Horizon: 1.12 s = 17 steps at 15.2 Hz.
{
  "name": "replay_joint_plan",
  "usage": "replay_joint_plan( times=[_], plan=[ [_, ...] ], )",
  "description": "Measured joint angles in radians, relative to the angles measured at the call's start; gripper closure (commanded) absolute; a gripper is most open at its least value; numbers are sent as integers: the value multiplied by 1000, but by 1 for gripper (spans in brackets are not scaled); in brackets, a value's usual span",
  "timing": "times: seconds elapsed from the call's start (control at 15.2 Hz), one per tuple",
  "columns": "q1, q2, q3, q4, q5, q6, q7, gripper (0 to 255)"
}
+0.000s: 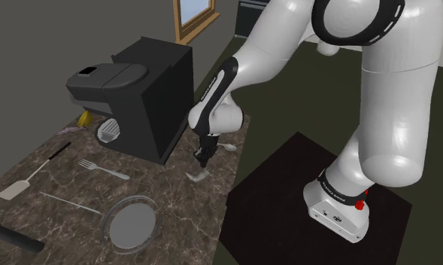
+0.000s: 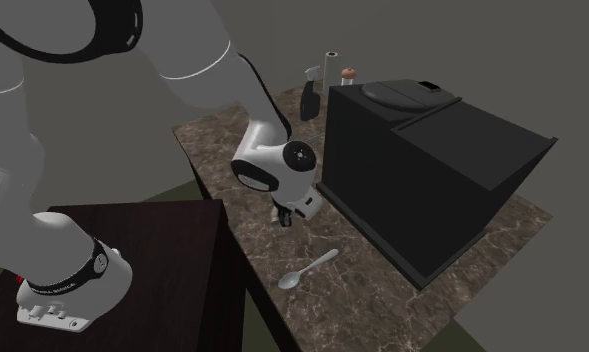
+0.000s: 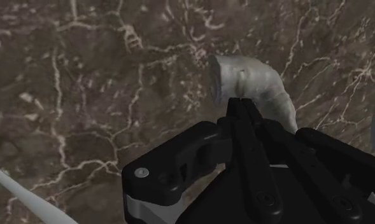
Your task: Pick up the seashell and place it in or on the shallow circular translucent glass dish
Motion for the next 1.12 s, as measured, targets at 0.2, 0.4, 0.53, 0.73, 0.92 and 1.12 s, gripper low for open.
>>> replay_joint_plan(
  times=[0.2, 0.4, 0.53, 0.73, 0.92, 1.12],
  plan=[
    [7, -1, 19, -11, 15, 43, -24, 0],
    [-29, 52, 206, -53, 126, 374, -206, 0],
    [-69, 116, 310, -45, 134, 564, -279, 0],
    [-80, 181, 337, -16, 111, 644, -292, 0],
    [-75, 234, 334, 21, 95, 668, -296, 0],
    [-79, 261, 337, 34, 85, 682, -297, 0]
  ],
)
